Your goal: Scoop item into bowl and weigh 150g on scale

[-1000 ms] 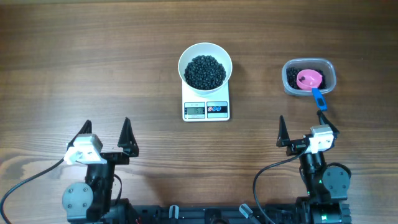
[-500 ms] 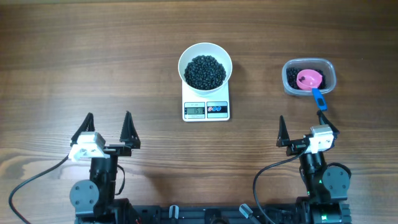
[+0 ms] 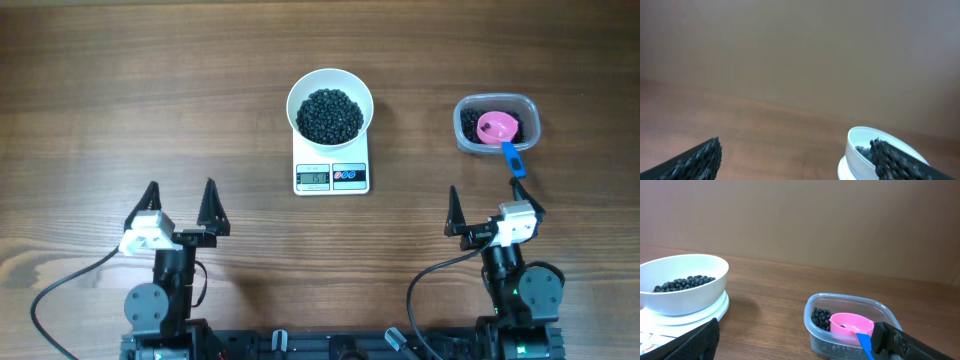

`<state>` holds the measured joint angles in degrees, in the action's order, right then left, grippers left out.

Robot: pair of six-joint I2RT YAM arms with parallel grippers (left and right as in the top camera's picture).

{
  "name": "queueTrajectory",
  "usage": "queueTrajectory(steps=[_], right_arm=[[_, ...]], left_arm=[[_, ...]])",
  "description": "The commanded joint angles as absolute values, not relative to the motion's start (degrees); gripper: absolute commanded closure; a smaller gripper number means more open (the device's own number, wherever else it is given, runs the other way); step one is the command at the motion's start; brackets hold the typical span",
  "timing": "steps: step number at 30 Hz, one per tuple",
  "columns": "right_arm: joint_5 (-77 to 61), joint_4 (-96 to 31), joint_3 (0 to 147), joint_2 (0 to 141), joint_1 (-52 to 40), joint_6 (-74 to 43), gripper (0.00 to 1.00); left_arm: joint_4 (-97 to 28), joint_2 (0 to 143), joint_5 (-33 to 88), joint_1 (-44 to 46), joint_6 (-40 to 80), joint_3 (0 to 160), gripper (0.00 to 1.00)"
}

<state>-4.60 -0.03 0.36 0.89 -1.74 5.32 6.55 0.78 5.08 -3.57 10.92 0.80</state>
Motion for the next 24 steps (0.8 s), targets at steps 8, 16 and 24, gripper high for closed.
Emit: queueTrajectory(steps=[8, 16, 24], right_arm=[[-3.8, 0.1, 0.3, 0.2, -2.1, 6.0, 0.00], [-3.8, 0.1, 0.3, 0.2, -2.1, 5.9, 0.00], [-3.8, 0.1, 0.3, 0.2, -2.1, 6.0, 0.00]], left_arm=[[-4.2, 0.2, 4.7, -4.0, 9.0, 0.3, 0.00], [-4.1, 0.2, 4.7, -4.0, 9.5, 0.3, 0.00], [-4.2, 0.2, 5.1, -2.7, 9.5, 0.3, 0.00]])
